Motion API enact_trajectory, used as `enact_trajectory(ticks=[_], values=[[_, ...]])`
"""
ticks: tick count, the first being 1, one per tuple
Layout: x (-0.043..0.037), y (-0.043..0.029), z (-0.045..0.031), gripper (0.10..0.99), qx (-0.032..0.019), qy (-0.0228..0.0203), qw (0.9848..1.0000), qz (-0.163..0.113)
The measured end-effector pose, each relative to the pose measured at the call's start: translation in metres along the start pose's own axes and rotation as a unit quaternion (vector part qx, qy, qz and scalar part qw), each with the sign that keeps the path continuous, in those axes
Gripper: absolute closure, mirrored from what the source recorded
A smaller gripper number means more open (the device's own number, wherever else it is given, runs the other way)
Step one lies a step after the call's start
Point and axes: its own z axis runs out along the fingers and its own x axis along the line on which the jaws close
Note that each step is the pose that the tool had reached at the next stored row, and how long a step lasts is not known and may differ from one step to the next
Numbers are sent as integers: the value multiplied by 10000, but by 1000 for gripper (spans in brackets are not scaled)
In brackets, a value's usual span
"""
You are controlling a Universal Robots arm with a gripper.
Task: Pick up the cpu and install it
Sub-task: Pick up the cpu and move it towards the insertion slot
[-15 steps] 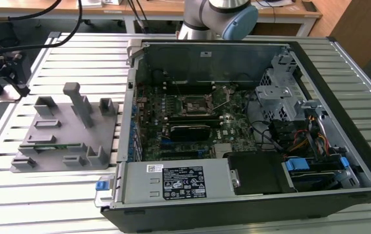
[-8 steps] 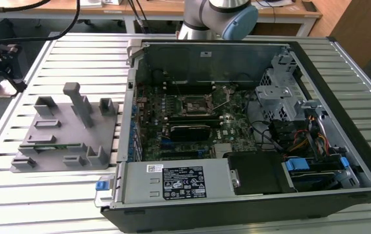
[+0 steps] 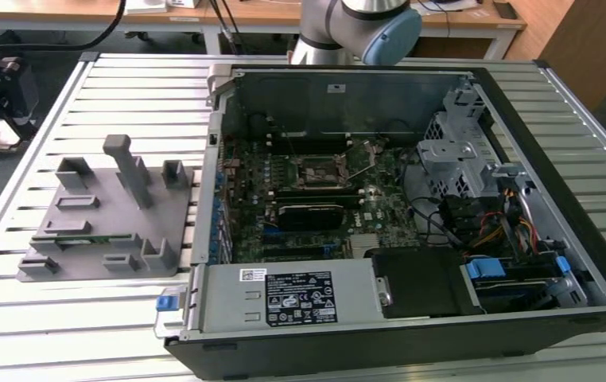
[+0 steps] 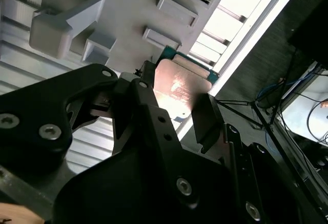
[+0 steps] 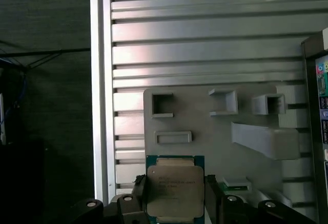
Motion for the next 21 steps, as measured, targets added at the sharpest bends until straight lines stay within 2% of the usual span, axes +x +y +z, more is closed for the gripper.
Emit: enact_trajectory(ticks=[12,15,21], values=[[9,35,-259,553,0,0,10000,0],[4,37,-276,553,-1,-1,10000,0],[-172,48,-283,553,0,0,10000,0]])
